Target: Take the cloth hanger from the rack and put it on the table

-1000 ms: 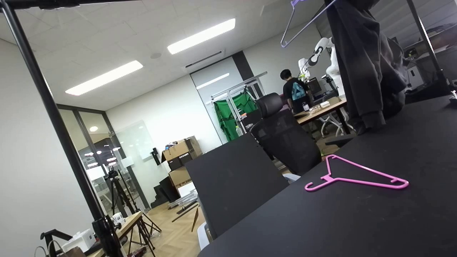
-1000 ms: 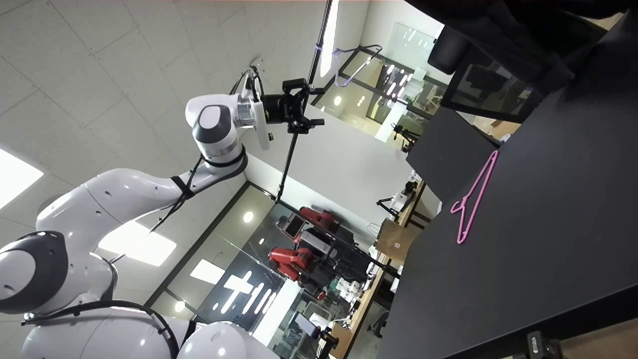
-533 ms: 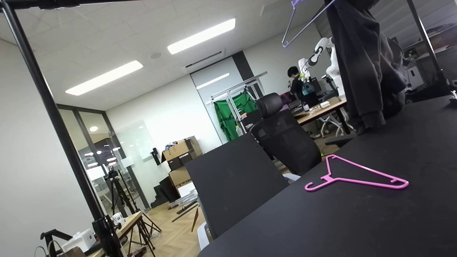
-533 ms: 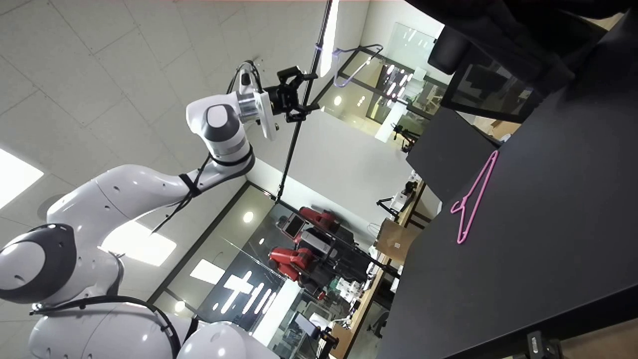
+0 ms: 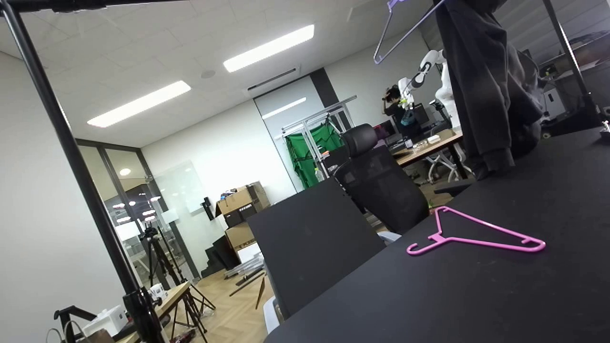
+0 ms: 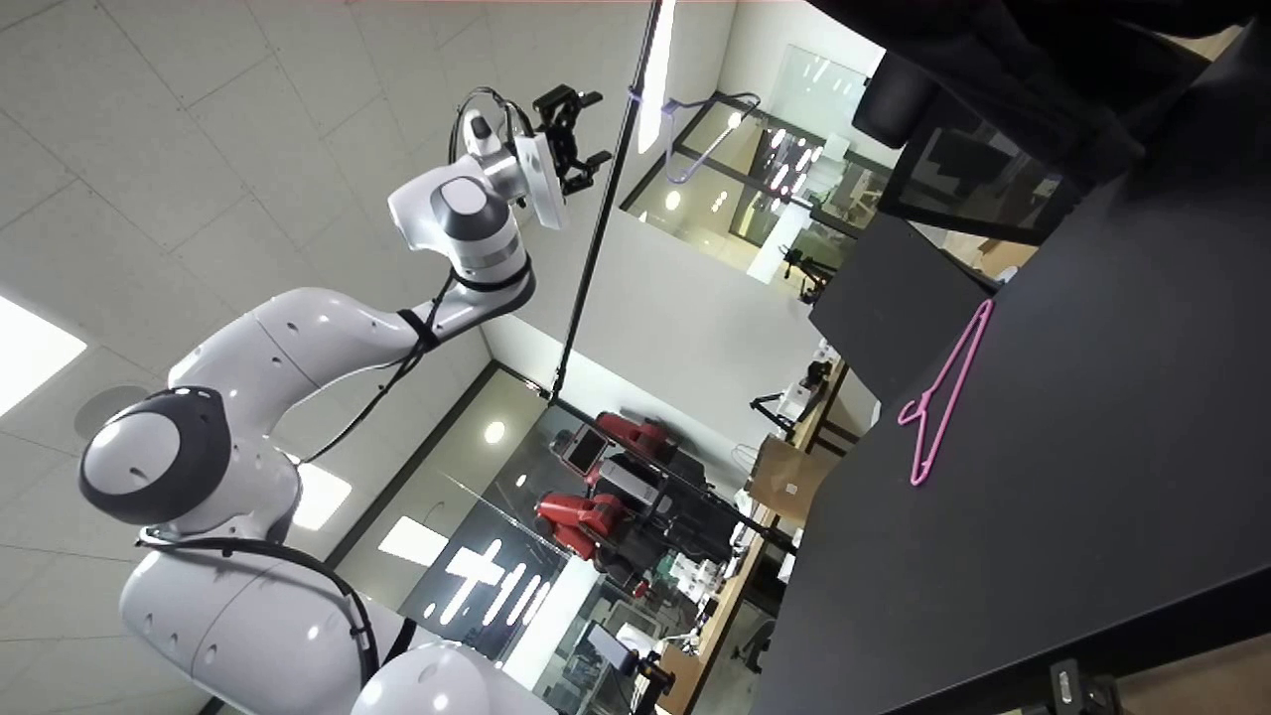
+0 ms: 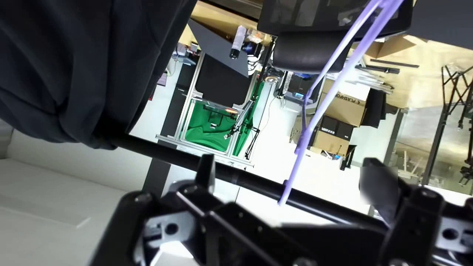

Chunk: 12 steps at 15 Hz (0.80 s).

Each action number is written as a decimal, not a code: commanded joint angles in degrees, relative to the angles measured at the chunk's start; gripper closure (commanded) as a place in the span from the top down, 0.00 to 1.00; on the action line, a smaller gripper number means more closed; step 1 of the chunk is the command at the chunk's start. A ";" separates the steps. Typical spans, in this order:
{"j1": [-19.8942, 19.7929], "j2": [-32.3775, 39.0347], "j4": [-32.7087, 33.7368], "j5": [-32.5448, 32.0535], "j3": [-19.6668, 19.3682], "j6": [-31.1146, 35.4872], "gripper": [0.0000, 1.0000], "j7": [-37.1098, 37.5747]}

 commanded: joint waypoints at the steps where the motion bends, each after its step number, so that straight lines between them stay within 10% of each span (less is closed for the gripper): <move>1: -0.61 8.58 14.46 -0.10 0.19 -6.59 1.00 0.88; 6: 0.45 18.31 29.31 0.93 -0.05 -19.54 1.00 0.72; 7: 0.29 13.49 21.07 0.37 0.07 -14.28 1.00 0.00; 12: 0.37 17.69 26.93 0.63 0.08 -17.68 1.00 0.01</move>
